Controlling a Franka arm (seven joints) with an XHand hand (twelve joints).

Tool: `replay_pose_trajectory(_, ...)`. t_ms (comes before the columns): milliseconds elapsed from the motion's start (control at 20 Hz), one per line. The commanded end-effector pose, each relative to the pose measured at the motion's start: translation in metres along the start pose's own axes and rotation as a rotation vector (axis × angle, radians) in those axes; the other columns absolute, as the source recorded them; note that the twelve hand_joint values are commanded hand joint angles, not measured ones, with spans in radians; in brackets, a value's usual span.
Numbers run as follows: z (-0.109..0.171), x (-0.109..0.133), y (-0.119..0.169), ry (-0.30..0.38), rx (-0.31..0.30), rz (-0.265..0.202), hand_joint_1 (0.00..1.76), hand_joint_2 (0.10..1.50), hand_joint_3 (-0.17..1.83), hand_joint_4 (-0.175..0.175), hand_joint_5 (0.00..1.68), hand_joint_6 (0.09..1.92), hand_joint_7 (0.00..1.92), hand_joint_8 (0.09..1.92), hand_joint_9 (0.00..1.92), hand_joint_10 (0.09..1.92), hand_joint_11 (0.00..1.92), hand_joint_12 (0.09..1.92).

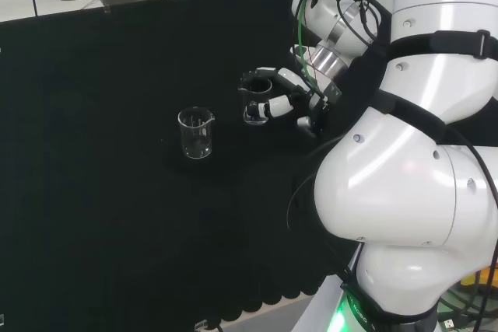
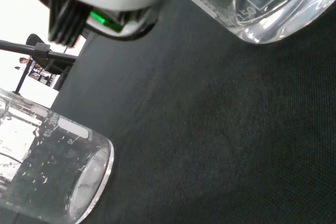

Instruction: Pick up the beaker on the right.

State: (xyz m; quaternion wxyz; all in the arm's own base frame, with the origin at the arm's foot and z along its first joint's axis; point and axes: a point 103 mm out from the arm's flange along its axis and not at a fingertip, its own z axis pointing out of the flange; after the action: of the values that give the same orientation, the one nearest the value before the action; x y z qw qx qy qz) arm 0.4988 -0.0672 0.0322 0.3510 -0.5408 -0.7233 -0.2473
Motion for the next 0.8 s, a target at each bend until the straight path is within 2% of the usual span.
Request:
replay_pose_trajectory(50, 0.0002, 0.0016, 0.0008, 0.004, -0.017, -0.002, 0.98, 0.49, 0.62, -0.024, 0.42, 0.54, 0.39, 0.68, 0.49, 0.60, 0.05, 1.38)
replay_pose_trajectory(200, -0.0006, 0.0030, 0.0026, 0.004, -0.027, 0.001, 0.98, 0.50, 0.62, -0.024, 0.42, 0.55, 0.40, 0.68, 0.50, 0.60, 0.06, 1.38)
replay_pose_trajectory(400, 0.0000, 0.0013, 0.0037, 0.004, -0.034, 0.016, 1.02, 0.57, 0.64, -0.019, 0.66, 0.78, 0.52, 0.67, 0.60, 0.58, 0.14, 1.35)
replay_pose_trajectory(600, 0.0035, -0.0009, 0.0035, 0.009, -0.037, 0.026, 1.05, 0.59, 0.64, -0.021, 0.76, 0.84, 0.56, 0.67, 0.65, 0.57, 0.19, 1.34)
replay_pose_trajectory(650, 0.0029, -0.0006, 0.0031, 0.006, -0.057, 0.033, 1.06, 0.60, 0.65, -0.022, 0.82, 0.83, 0.60, 0.67, 0.68, 0.57, 0.21, 1.33)
replay_pose_trajectory(750, 0.0005, 0.0018, 0.0020, -0.012, -0.112, 0.042, 1.09, 0.78, 0.45, 0.047, 1.03, 0.81, 0.73, 0.65, 0.79, 0.55, 0.31, 1.32)
replay_pose_trajectory(800, -0.0006, 0.0037, 0.0020, -0.021, -0.124, 0.044, 1.10, 0.85, 0.34, 0.070, 1.09, 0.78, 0.76, 0.63, 0.82, 0.52, 0.34, 1.31)
